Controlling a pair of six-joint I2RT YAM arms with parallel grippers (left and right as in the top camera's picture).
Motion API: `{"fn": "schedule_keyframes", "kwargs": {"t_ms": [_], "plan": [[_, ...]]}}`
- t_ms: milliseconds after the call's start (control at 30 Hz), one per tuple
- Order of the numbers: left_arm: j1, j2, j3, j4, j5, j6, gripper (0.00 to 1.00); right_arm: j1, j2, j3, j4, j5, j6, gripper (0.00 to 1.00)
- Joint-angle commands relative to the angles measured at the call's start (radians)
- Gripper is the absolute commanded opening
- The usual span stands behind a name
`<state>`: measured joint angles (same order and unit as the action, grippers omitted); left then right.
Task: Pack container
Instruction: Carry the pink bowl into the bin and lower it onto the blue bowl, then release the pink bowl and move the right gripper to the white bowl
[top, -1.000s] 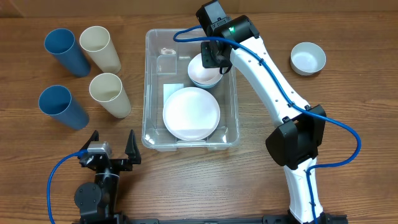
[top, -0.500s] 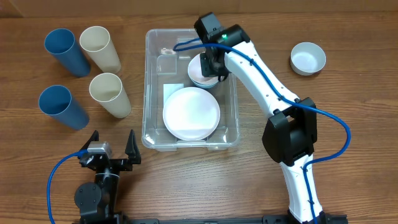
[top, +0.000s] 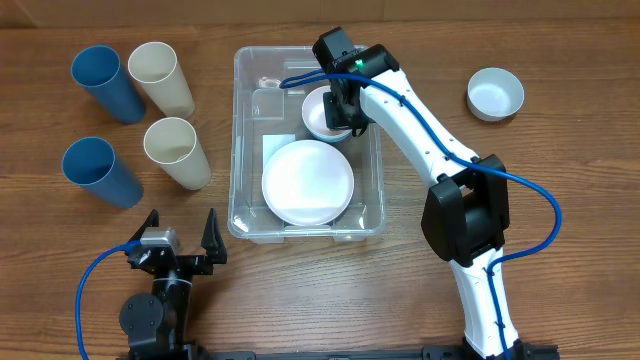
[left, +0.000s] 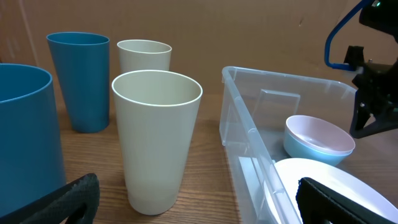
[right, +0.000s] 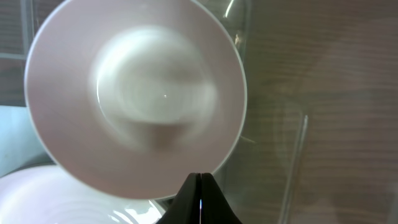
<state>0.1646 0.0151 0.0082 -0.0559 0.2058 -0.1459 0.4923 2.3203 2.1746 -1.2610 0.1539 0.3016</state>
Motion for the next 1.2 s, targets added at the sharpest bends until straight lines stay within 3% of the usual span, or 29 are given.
{"fn": "schedule_keyframes", "kwargs": {"t_ms": [0, 333, 400, 500, 600, 900, 1167], "plan": [[0.005, -0.010, -0.003, 0.000, 0.001, 0.019, 1.00, 0.002, -0.001, 0.124, -0.040, 0.002, -0.018, 0.04], [0.005, -0.010, -0.003, 0.000, 0.001, 0.019, 1.00, -0.080, -0.001, 0.502, -0.255, 0.037, -0.014, 0.07], [0.005, -0.010, -0.003, 0.000, 0.002, 0.019, 1.00, -0.141, -0.001, 0.564, -0.284, 0.039, 0.002, 0.14], [0.005, -0.010, -0.003, 0.000, 0.002, 0.019, 1.00, -0.249, -0.001, 0.587, -0.299, 0.039, 0.036, 0.47], [0.005, -0.010, -0.003, 0.000, 0.002, 0.019, 1.00, -0.365, -0.001, 0.587, -0.309, 0.032, 0.095, 0.62], [0.005, -0.010, -0.003, 0.000, 0.001, 0.019, 1.00, -0.671, -0.001, 0.587, -0.320, -0.064, 0.141, 0.76], [0.005, -0.010, -0.003, 0.000, 0.002, 0.019, 1.00, -0.801, -0.001, 0.587, -0.343, -0.097, 0.140, 0.83]]}}
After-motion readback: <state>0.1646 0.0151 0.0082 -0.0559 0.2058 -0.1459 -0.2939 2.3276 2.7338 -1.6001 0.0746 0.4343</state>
